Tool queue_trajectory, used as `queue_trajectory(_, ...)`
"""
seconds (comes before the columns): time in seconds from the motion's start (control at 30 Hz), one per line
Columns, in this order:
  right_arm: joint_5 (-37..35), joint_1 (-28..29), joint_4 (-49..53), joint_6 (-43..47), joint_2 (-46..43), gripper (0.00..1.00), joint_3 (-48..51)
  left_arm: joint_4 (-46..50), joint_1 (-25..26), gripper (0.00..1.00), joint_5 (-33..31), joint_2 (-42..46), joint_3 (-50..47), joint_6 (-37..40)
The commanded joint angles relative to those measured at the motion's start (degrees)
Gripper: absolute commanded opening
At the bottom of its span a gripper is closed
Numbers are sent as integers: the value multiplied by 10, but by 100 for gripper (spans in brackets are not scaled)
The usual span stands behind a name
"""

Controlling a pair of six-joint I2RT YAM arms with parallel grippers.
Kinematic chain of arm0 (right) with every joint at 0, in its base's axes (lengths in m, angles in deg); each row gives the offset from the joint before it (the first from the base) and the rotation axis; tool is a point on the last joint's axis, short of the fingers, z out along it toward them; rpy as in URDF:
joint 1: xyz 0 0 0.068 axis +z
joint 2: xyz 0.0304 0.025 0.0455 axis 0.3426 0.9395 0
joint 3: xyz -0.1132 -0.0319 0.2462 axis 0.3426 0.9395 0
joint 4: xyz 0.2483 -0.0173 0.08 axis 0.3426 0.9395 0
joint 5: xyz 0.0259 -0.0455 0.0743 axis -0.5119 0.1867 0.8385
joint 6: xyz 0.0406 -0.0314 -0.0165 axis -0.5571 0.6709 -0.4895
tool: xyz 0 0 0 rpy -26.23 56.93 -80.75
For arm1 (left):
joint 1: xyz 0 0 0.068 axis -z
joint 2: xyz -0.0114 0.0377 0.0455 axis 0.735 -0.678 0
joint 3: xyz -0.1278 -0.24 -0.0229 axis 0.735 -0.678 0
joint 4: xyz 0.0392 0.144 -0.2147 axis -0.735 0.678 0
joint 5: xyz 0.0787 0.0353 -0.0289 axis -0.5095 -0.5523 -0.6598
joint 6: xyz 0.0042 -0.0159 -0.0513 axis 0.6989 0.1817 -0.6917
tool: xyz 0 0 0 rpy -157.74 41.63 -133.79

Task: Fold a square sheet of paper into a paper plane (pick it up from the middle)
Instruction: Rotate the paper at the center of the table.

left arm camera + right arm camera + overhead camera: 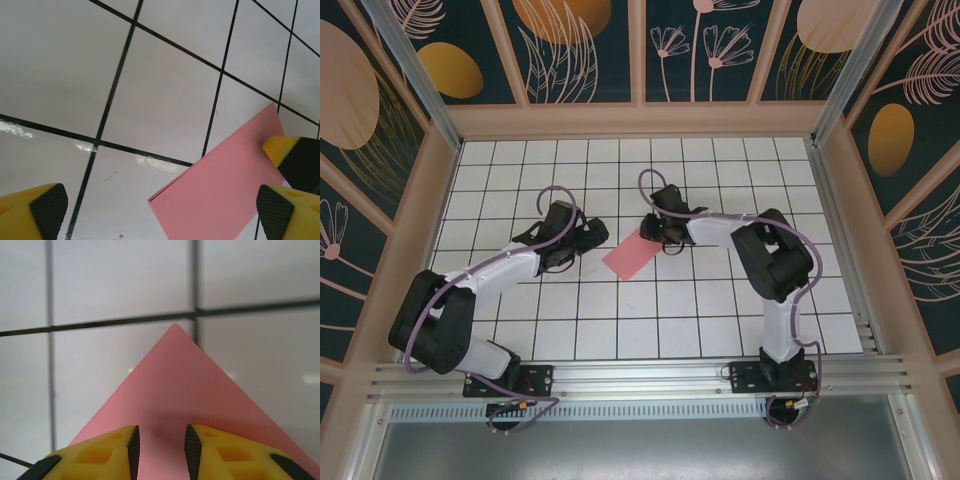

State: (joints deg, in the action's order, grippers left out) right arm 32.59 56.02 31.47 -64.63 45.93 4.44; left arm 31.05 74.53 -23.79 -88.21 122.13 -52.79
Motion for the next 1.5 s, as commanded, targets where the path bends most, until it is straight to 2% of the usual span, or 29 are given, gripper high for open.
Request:
queue_trajectory(0.0, 79, 7, 32, 71, 39, 34, -20, 26, -5, 99, -23, 20, -6, 2)
queue_trajectory(0.13, 27, 19, 80, 64, -1, 34, -58, 32, -22, 99, -29, 31, -18, -6)
queue_trajectory(0.23, 15, 47, 96, 51, -24, 34, -65, 32, -42, 98, -24, 38, -29, -9)
queue_trajectory(0.53, 63, 127, 100, 17, 13, 31, -75, 39, -59, 98, -48, 60, -49, 5)
queue_trajectory(0.7, 86, 142, 115, 27, 24, 30, -60, 45, -59, 99, -45, 61, -49, 14)
queue_trajectory(0.93, 99, 144, 181, 100, -23, 30, 31, 42, -60, 99, -20, 63, -50, 18)
queue_trajectory(1.13, 80, 133, 224, 144, -97, 31, 58, 36, -59, 99, 46, 56, -42, 37)
queue_trajectory(1.3, 26, 104, 187, 58, -142, 35, 46, 7, -58, 94, 130, 47, -49, 43)
queue_trajectory(1.47, -34, 90, 160, -46, -121, 41, 26, -30, -51, 88, 186, 49, -66, 30)
